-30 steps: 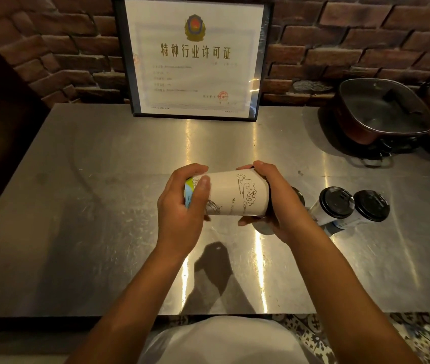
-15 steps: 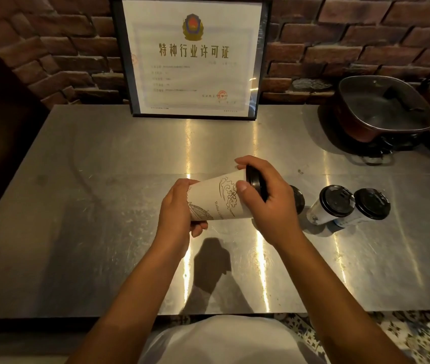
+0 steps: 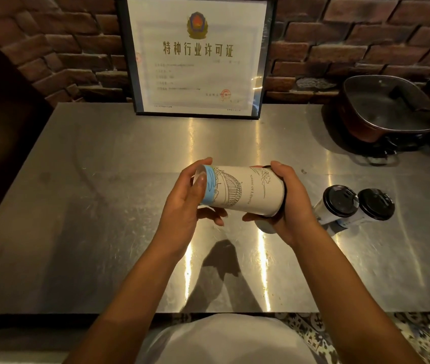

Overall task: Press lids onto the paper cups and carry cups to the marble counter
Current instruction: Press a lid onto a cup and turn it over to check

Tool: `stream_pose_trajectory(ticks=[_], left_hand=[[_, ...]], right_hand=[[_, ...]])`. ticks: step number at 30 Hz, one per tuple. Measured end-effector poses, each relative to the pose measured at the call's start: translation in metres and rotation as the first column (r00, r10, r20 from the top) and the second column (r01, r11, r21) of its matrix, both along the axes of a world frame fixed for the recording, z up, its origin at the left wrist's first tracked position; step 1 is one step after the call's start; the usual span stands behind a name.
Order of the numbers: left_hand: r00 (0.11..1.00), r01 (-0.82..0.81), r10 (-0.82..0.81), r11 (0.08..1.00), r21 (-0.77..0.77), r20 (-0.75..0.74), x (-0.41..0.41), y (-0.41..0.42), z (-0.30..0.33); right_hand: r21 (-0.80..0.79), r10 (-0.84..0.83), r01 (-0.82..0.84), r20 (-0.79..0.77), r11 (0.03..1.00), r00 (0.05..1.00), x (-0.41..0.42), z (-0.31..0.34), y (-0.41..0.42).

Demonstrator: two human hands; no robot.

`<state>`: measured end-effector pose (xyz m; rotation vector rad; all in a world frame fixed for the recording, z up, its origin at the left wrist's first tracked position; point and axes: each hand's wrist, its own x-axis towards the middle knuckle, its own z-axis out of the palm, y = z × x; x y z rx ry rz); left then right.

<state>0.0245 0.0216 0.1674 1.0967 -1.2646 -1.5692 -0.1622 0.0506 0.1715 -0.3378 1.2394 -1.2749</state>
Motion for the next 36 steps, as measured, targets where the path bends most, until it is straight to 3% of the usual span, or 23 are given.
stream_pose_trajectory(ticks=[5,8,11,13,19,26,31,36], left_hand=[[0.934,-0.300,0.313,0.949,-0.097,0.174,-0.001,-0.001,-0.003],[0.919,-0.189,0.251,0.957,-0.219,0.306,-0.004,0.005,-0.005],[0.913,0.000,0.092,0.974,-0.225,0.397,-0.013,0.009,-0.013],[0.904,0.026,0.067,0.977,-0.210,0.421,-0.013,0.006,-0.017],[0.946,-0.109,0.129,0.990,-0.085,0.299,-0.001,-0.004,-0.018],[0.956,0.094,-0.113,0.992,0.083,0.270,-0.005,-0.004,-0.034],[0.936,0.072,-0.086,0.996,0.053,0.342,-0.010,0.000,-0.031],[0.952,0.030,-0.008,0.997,-0.067,0.306,-0.016,0.012,-0.023]], right_hand=[[0.002,-0.043,0.044,-0.229,0.999,0.972,0.005,0.005,-0.003],[-0.026,-0.048,0.041,-0.439,0.999,0.897,0.012,0.003,-0.003],[-0.060,-0.017,-0.017,-0.526,0.998,0.850,0.021,0.000,-0.003],[-0.094,-0.009,-0.044,-0.499,0.995,0.866,0.023,0.000,-0.002],[-0.134,0.062,-0.119,-0.371,0.984,0.927,0.017,-0.003,0.012],[-0.025,0.268,-0.295,-0.355,0.955,0.896,0.018,-0.010,0.016],[-0.071,0.190,-0.227,-0.341,0.971,0.921,0.017,-0.015,0.017],[-0.076,0.128,-0.164,-0.348,0.983,0.929,0.018,-0.017,0.013]])
